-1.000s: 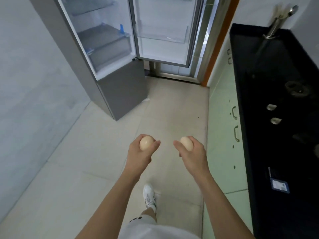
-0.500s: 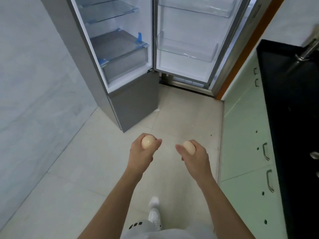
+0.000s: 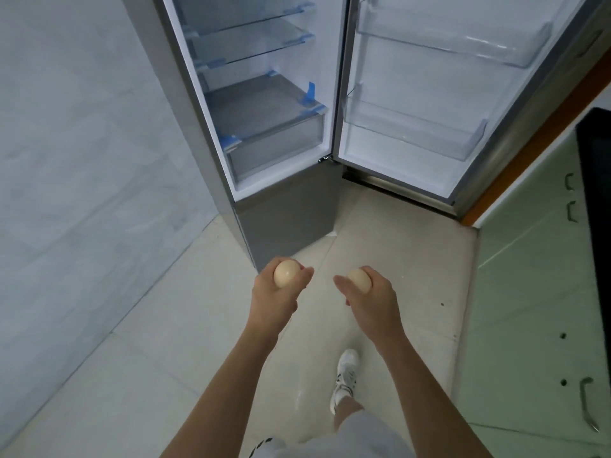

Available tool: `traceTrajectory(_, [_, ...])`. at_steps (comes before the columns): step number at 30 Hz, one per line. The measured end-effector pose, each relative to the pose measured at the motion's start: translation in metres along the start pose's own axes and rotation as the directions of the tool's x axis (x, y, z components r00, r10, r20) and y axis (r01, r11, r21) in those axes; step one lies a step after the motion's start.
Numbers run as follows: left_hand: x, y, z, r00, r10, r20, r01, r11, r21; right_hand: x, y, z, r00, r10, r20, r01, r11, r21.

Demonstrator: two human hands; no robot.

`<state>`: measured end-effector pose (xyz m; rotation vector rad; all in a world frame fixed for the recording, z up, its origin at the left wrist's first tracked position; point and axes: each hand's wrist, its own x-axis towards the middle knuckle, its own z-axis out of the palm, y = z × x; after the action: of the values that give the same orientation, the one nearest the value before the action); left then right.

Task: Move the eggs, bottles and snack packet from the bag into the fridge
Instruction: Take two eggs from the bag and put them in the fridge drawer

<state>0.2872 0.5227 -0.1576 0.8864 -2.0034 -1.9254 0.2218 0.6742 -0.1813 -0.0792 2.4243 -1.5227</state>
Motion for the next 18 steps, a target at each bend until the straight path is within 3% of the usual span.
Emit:
traceTrajectory(12, [0.145, 0.064, 0.106, 0.994, 0.044, -0.101, -0.045, 0.999, -0.003, 0.201, -0.038, -0.054, 0.992, -0.099, 0.082, 0.102, 0.994, -0.027])
traceTrajectory(18, [0.188, 0.073, 0.12, 0.986, 0.018, -0.165, -0.021, 1.0, -0.014, 0.258, -0.047, -0.053, 0.983, -0.097, 0.156, 0.103, 0.994, -0.029])
